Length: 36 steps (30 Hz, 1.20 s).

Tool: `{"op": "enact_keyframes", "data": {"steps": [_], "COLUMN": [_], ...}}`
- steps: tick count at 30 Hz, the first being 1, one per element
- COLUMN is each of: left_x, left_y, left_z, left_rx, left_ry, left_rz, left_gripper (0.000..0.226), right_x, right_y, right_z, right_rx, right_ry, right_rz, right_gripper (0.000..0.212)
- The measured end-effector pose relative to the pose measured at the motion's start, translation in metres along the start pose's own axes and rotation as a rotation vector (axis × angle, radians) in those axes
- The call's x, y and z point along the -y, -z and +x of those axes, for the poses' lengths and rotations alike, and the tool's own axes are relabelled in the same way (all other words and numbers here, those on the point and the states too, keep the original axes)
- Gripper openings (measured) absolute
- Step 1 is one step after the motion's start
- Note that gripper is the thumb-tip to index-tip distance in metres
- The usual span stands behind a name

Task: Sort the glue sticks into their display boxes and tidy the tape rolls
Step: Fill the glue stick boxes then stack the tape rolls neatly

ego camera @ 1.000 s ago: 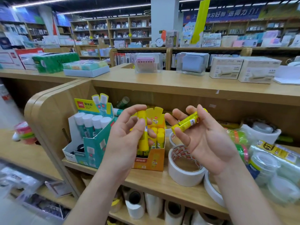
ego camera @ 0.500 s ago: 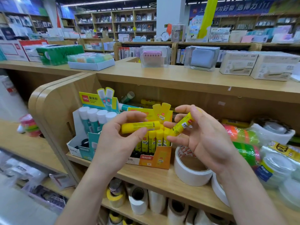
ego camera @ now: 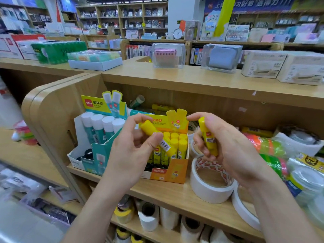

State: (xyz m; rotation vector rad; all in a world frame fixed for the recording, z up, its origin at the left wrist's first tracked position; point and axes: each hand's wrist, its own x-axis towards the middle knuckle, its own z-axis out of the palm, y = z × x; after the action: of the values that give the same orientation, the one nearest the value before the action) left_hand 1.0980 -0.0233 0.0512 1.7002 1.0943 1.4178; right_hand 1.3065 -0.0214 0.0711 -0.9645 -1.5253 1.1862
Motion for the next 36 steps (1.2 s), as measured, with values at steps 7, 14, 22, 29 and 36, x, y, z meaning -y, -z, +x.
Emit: {"op": "enact_keyframes", "data": {"steps": [7, 14, 22, 29, 36], "left_x": [0.006, 0.016, 0.017, 0.02, 0.018], "left_y": [-0.003, -0.001, 0.001, 0.0, 0.002], "left_z": [0.003, 0.004, 0.007, 0.008, 0.007], "left_rx": [0.017, -0.023, 0.008, 0.027, 0.038], "left_ry": [-0.032, -0.043, -0.047, -0.035, -0.073], "left_rz": [0.045, 0.094, 0.047, 0.043, 0.055], "left_gripper": [0.038, 0.037, 0.033, 0.036, 0.039], "right_x": [-0.006, -0.005, -0.018, 0.002, 0.018], "right_y": [0.002, -0.01, -0.014, -0.019, -0.024], "right_z": [0.002, 0.005, 0.008, 0.014, 0.018], "right_rx": [-0.062, -0.173, -0.14, 0.042, 0.115], "right_ry": [0.035, 0.191, 0.256, 0.266, 0.149], "right_rz": [0.06, -0.065, -0.823, -1.14, -1.252], "right_gripper": [0.026, 0.032, 0.028, 0.017, 0.016]}}
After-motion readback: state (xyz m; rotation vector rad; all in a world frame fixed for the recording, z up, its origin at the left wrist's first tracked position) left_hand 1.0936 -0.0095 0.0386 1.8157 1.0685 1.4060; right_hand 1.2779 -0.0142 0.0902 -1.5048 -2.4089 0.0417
